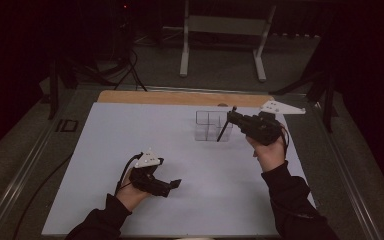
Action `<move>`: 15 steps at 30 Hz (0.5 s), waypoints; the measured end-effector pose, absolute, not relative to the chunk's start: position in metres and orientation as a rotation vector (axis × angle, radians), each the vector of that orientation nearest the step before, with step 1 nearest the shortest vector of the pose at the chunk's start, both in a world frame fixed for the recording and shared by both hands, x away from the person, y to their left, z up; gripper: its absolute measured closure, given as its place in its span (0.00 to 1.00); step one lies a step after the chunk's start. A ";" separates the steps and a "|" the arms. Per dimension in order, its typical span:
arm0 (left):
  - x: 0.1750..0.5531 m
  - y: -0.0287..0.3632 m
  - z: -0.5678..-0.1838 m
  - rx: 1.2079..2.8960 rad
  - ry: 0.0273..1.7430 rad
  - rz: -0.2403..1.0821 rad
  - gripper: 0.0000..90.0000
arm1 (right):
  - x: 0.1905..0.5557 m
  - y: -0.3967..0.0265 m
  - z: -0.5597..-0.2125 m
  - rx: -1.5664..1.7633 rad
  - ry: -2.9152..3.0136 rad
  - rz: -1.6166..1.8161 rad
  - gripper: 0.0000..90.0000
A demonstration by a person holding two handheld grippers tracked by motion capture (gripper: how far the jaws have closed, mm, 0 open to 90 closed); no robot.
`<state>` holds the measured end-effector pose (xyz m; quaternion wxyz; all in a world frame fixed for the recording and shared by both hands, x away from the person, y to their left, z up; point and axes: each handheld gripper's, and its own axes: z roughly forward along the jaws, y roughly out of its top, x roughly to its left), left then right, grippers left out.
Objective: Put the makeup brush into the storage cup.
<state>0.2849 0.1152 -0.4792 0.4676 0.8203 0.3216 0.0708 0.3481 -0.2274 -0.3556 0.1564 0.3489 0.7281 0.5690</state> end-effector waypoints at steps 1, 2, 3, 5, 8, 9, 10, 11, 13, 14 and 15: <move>0.285 0.116 -0.479 2.009 0.787 0.171 0.02 | 0.350 -0.228 -0.353 0.998 2.081 1.622 0.94; 0.285 0.116 -0.480 2.009 0.785 0.172 0.02 | 0.352 -0.229 -0.350 0.995 2.075 1.617 0.94; 0.285 0.116 -0.480 2.009 0.774 0.179 0.02 | 0.354 -0.230 -0.348 0.995 2.068 1.619 0.94; 0.284 0.117 -0.480 2.014 0.761 0.197 0.01 | 0.359 -0.232 -0.343 0.990 2.057 1.612 0.94; 0.283 0.116 -0.479 2.009 0.745 0.207 0.01 | 0.368 -0.234 -0.335 0.986 2.036 1.602 0.94; 0.283 0.116 -0.479 2.007 0.743 0.200 0.01 | 0.371 -0.234 -0.333 0.984 2.031 1.594 0.94; 0.283 0.116 -0.479 2.002 0.748 0.203 0.01 | 0.373 -0.234 -0.332 0.984 2.029 1.592 0.94; 0.283 0.117 -0.479 1.997 0.749 0.206 0.01 | 0.377 -0.234 -0.330 0.981 2.026 1.588 0.94; 0.283 0.117 -0.479 1.996 0.752 0.210 0.01 | 0.383 -0.232 -0.327 0.979 2.024 1.580 0.94; 0.283 0.118 -0.479 1.995 0.750 0.216 0.01 | 0.385 -0.232 -0.326 0.978 2.021 1.580 0.94; 0.283 0.118 -0.478 1.991 0.751 0.211 0.01 | 0.388 -0.231 -0.325 0.974 2.022 1.573 0.94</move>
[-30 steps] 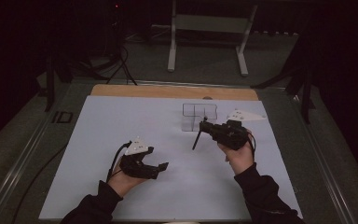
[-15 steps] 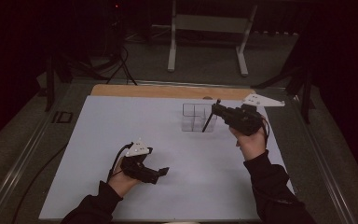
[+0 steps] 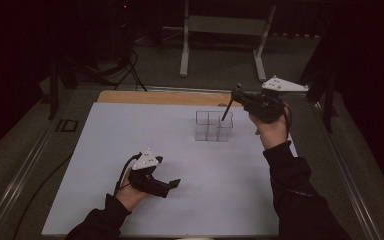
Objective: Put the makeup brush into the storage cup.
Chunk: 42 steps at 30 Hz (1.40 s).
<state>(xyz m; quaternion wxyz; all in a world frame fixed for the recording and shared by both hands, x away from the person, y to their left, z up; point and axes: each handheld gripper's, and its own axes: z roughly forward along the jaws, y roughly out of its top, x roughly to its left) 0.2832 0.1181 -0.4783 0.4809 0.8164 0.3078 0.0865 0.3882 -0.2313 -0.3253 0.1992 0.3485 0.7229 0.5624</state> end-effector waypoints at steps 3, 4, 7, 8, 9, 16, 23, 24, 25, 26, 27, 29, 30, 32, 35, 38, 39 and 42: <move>0.283 0.119 -0.478 1.990 0.753 0.220 0.01 | 0.398 -0.230 -0.323 0.973 2.020 1.562 0.94; 0.283 0.119 -0.478 1.992 0.755 0.225 0.01 | 0.401 -0.229 -0.323 0.971 2.020 1.556 0.94; 0.283 0.119 -0.479 1.995 0.749 0.227 0.01 | 0.411 -0.228 -0.322 0.979 2.023 1.538 0.94; 0.283 0.119 -0.479 1.995 0.749 0.227 0.01 | 0.411 -0.228 -0.322 0.979 2.023 1.538 0.94; 0.283 0.118 -0.479 1.994 0.746 0.223 0.01 | 0.417 -0.227 -0.323 0.986 2.024 1.535 0.94; 0.283 0.119 -0.479 1.994 0.747 0.228 0.01 | 0.434 -0.220 -0.335 1.021 2.037 1.525 0.94; 0.284 0.120 -0.481 2.000 0.749 0.222 0.01 | 0.443 -0.207 -0.352 1.043 2.088 1.492 0.94; 0.284 0.120 -0.481 2.001 0.749 0.221 0.01 | 0.443 -0.205 -0.354 1.038 2.096 1.478 0.94; 0.284 0.120 -0.481 2.001 0.749 0.222 0.01 | 0.443 -0.203 -0.355 1.035 2.099 1.471 0.94; 0.284 0.120 -0.481 2.000 0.749 0.222 0.01 | 0.444 -0.202 -0.358 1.036 2.107 1.471 0.94; 0.284 0.120 -0.480 2.000 0.747 0.220 0.01 | 0.445 -0.201 -0.359 1.037 2.110 1.467 0.94; 0.284 0.120 -0.480 1.999 0.749 0.221 0.01 | 0.446 -0.199 -0.363 1.042 2.120 1.455 0.94; 0.284 0.120 -0.481 1.997 0.749 0.216 0.01 | 0.446 -0.199 -0.366 1.045 2.123 1.452 0.94; 0.284 0.120 -0.481 1.999 0.750 0.220 0.01 | 0.448 -0.199 -0.370 1.060 2.129 1.444 0.94; 0.284 0.120 -0.481 1.998 0.750 0.218 0.01 | 0.452 -0.200 -0.378 1.082 2.145 1.422 0.94; 0.285 0.120 -0.481 1.998 0.753 0.212 0.01 | 0.455 -0.198 -0.386 1.099 2.169 1.396 0.94; 0.285 0.120 -0.482 1.999 0.752 0.206 0.01 | 0.455 -0.198 -0.388 1.103 2.174 1.390 0.94; 0.285 0.120 -0.482 2.000 0.751 0.203 0.01 | 0.457 -0.196 -0.394 1.115 2.192 1.357 0.94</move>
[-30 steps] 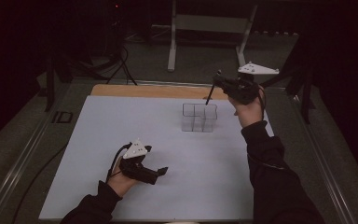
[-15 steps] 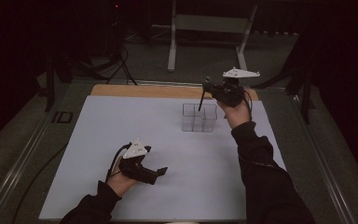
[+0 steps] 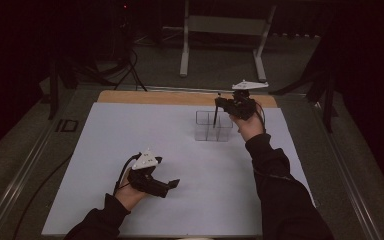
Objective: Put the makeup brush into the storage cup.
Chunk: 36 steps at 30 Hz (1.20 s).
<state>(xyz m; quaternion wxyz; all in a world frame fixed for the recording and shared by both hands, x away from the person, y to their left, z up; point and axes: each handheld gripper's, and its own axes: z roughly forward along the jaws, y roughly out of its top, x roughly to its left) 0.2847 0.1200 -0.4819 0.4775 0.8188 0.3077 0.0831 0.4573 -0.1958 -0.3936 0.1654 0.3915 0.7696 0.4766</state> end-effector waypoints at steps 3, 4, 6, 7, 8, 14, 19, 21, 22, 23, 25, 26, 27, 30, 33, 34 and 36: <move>0.285 0.120 -0.482 1.997 0.752 0.201 0.01 | 0.459 -0.195 -0.400 1.131 2.208 1.345 0.94; 0.285 0.120 -0.482 1.997 0.754 0.205 0.01 | 0.459 -0.195 -0.402 1.126 2.211 1.326 0.94; 0.285 0.120 -0.482 1.997 0.753 0.201 0.01 | 0.460 -0.195 -0.405 1.125 2.223 1.319 0.94; 0.285 0.120 -0.482 1.997 0.755 0.204 0.01 | 0.460 -0.195 -0.406 1.124 2.221 1.314 0.94; 0.285 0.120 -0.482 1.996 0.755 0.205 0.01 | 0.461 -0.195 -0.407 1.131 2.224 1.314 0.94; 0.285 0.120 -0.482 1.998 0.753 0.200 0.01 | 0.461 -0.194 -0.417 1.151 2.247 1.290 0.94; 0.285 0.120 -0.482 1.999 0.755 0.203 0.01 | 0.463 -0.195 -0.425 1.180 2.256 1.279 0.94; 0.285 0.120 -0.482 1.996 0.755 0.201 0.01 | 0.463 -0.194 -0.430 1.188 2.268 1.261 0.94; 0.285 0.120 -0.482 1.997 0.757 0.207 0.01 | 0.463 -0.194 -0.431 1.184 2.276 1.252 0.94; 0.285 0.120 -0.482 1.997 0.755 0.202 0.01 | 0.463 -0.193 -0.433 1.184 2.274 1.241 0.94; 0.285 0.120 -0.482 1.998 0.757 0.205 0.01 | 0.463 -0.192 -0.437 1.175 2.284 1.210 0.94; 0.285 0.120 -0.482 1.998 0.757 0.205 0.01 | 0.463 -0.192 -0.437 1.175 2.284 1.210 0.94; 0.285 0.120 -0.483 2.000 0.757 0.203 0.01 | 0.464 -0.190 -0.440 1.179 2.295 1.185 0.93; 0.286 0.120 -0.483 2.001 0.759 0.203 0.01 | 0.465 -0.189 -0.441 1.195 2.296 1.182 0.84; 0.285 0.120 -0.482 2.002 0.759 0.205 0.01 | 0.465 -0.190 -0.439 1.219 2.292 1.193 0.68; 0.285 0.120 -0.482 2.003 0.756 0.205 0.01 | 0.465 -0.190 -0.439 1.230 2.295 1.202 0.64; 0.285 0.120 -0.482 2.006 0.760 0.208 0.01 | 0.464 -0.192 -0.436 1.221 2.292 1.219 0.55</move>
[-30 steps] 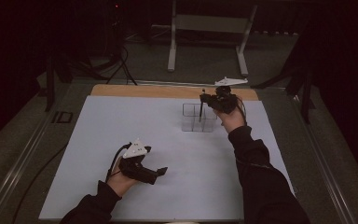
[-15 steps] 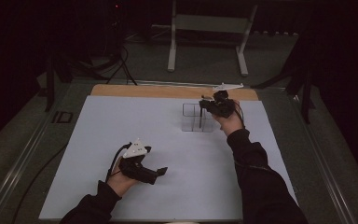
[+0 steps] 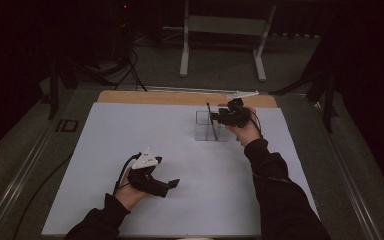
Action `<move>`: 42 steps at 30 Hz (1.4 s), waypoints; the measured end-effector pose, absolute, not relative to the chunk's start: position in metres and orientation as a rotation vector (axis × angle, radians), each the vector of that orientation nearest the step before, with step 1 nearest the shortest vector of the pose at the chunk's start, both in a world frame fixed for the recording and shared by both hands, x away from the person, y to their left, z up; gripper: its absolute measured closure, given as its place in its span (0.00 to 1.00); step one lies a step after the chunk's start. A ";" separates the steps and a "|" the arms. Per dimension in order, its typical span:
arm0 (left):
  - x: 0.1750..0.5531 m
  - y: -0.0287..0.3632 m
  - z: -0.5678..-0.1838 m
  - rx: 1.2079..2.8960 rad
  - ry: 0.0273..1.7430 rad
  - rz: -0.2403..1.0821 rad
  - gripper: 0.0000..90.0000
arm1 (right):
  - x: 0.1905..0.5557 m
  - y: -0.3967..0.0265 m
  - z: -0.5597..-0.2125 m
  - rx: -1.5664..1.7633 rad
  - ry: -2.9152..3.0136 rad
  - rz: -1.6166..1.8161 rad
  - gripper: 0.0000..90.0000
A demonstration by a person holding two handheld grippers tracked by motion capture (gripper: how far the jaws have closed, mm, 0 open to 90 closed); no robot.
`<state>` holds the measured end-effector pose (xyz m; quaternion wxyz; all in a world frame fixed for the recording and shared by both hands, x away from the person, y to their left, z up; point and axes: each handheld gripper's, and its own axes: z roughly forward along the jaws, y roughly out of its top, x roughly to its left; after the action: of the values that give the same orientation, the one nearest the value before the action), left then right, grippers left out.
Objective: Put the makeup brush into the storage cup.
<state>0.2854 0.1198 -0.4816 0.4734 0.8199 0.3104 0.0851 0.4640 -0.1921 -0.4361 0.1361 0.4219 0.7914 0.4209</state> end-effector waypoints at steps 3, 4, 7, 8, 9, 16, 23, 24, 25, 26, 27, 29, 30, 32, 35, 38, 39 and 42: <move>0.286 0.120 -0.482 2.006 0.759 0.199 0.01 | 0.463 -0.193 -0.433 1.214 2.309 1.235 0.46; 0.286 0.120 -0.482 2.009 0.758 0.199 0.01 | 0.462 -0.196 -0.430 1.181 2.372 1.259 0.26; 0.286 0.120 -0.480 2.015 0.754 0.201 0.01 | 0.458 -0.201 -0.426 1.167 2.381 1.298 0.19; 0.286 0.120 -0.480 2.009 0.756 0.208 0.01 | 0.457 -0.202 -0.425 1.168 2.377 1.305 0.16; 0.286 0.120 -0.479 2.010 0.756 0.211 0.01 | 0.455 -0.204 -0.424 1.164 2.379 1.317 0.16; 0.287 0.124 -0.471 2.009 0.742 0.178 0.01 | 0.439 -0.213 -0.423 1.127 2.366 1.333 0.13; 0.286 0.131 -0.463 2.010 0.733 0.185 0.01 | 0.421 -0.222 -0.423 1.090 2.352 1.357 0.12; 0.286 0.132 -0.463 2.014 0.730 0.182 0.01 | 0.418 -0.223 -0.424 1.075 2.353 1.372 0.12; 0.286 0.132 -0.463 2.014 0.730 0.182 0.01 | 0.418 -0.223 -0.424 1.075 2.353 1.372 0.12; 0.286 0.134 -0.463 2.021 0.729 0.183 0.01 | 0.415 -0.224 -0.424 1.062 2.354 1.383 0.13; 0.286 0.135 -0.463 2.025 0.730 0.186 0.01 | 0.409 -0.225 -0.424 1.046 2.356 1.407 0.15; 0.286 0.141 -0.462 2.026 0.725 0.182 0.01 | 0.403 -0.227 -0.426 1.041 2.363 1.432 0.15; 0.286 0.141 -0.462 2.026 0.725 0.182 0.01 | 0.400 -0.227 -0.428 1.035 2.372 1.441 0.15; 0.284 0.148 -0.461 2.017 0.721 0.207 0.01 | 0.393 -0.226 -0.431 1.002 2.390 1.422 0.15; 0.284 0.155 -0.461 2.022 0.713 0.207 0.01 | 0.381 -0.225 -0.435 0.971 2.406 1.426 0.16; 0.283 0.162 -0.462 2.018 0.716 0.186 0.01 | 0.371 -0.225 -0.439 0.962 2.404 1.442 0.15; 0.282 0.164 -0.463 2.017 0.717 0.185 0.01 | 0.367 -0.226 -0.442 0.960 2.400 1.451 0.15; 0.280 0.170 -0.464 2.011 0.715 0.170 0.01 | 0.357 -0.227 -0.447 0.948 2.402 1.445 0.16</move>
<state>0.2799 0.1695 -0.4645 0.4796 0.8242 0.2929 0.0698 0.3566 -0.2270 -0.4468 0.0912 0.3189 0.8083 0.4865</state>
